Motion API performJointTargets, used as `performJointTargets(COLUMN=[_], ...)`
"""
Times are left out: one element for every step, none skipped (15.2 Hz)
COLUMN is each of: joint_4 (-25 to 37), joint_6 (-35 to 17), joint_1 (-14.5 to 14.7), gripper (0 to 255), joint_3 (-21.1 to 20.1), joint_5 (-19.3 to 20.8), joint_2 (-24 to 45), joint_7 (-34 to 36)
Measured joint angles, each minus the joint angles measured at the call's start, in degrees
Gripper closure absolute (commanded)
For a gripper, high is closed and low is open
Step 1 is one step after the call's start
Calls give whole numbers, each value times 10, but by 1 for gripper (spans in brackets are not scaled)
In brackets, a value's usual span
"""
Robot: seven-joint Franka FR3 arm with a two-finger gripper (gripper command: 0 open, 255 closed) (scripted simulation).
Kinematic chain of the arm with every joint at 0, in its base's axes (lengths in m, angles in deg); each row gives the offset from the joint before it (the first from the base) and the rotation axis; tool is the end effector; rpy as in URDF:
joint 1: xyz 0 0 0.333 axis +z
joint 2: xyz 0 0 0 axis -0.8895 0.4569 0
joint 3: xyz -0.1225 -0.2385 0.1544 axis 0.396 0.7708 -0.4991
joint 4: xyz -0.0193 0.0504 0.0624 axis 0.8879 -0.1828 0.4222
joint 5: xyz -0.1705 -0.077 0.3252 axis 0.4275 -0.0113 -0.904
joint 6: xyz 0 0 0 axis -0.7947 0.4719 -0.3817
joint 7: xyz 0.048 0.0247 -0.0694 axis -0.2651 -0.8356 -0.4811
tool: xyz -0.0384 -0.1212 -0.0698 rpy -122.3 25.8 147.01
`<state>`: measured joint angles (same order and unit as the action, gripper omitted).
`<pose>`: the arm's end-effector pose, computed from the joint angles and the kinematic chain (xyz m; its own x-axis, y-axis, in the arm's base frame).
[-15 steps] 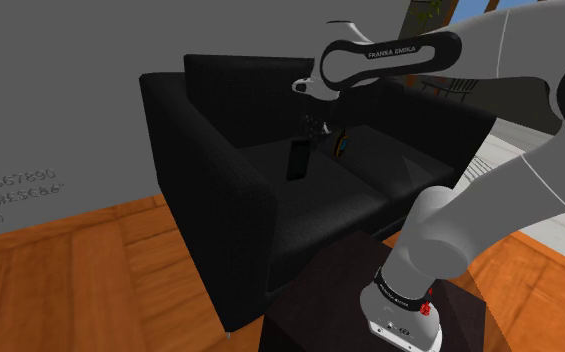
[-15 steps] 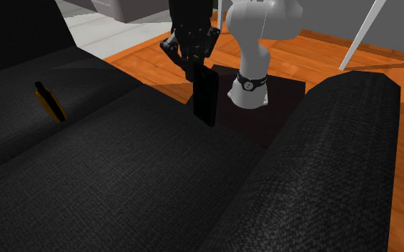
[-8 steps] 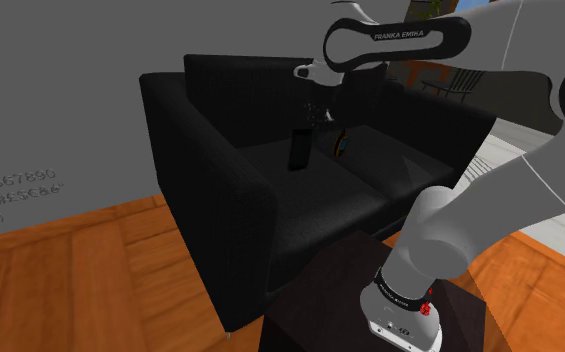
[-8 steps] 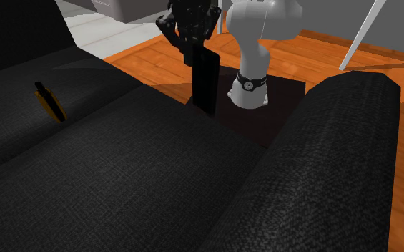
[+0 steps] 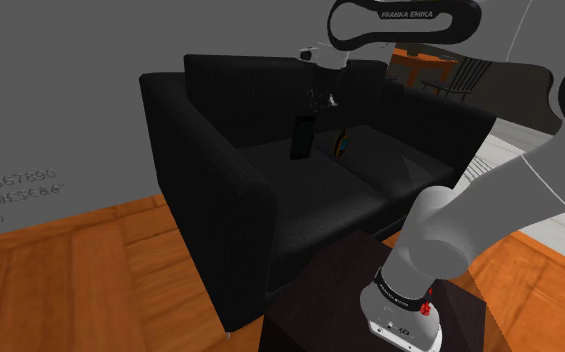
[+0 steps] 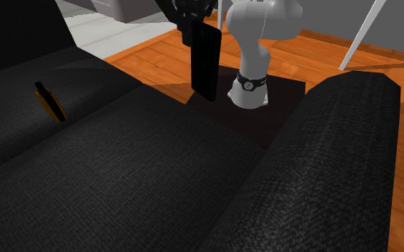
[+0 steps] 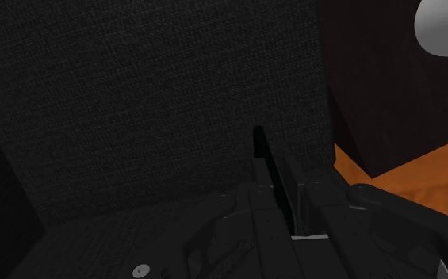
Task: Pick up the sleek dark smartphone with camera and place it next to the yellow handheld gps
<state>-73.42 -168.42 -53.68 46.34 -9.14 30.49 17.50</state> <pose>0.3808 -0.0889 0.5321 0.4433 0.8964 0.0031 0.8963 -0.4433 0.0097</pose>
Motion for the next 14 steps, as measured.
performJointTargets(joint_4=[9,16,24,32,36,41,43,49,53,56,60,63,74,84], joint_6=[8,15,23,29,33,36,38,39,40,39,39,39,44,44], joint_1=[0,1,1,2,-1,-4,-8,-12,-16,-20,-23,-29,-32,-34], gripper=[255,255,255,255,255,255,255,255,255,255,255,255,255,255], joint_3=[-1,-2,-2,-3,2,10,20,29,41,52,62,76,87,99], joint_5=[-1,-1,-2,-3,0,3,8,11,16,20,23,29,32,34], joint_2=[1,1,2,3,3,3,2,6,7,9,11,12,17,25], joint_7=[0,0,-1,-1,-8,-19,-31,-43,-58,-72,-85,-102,-117,-132])
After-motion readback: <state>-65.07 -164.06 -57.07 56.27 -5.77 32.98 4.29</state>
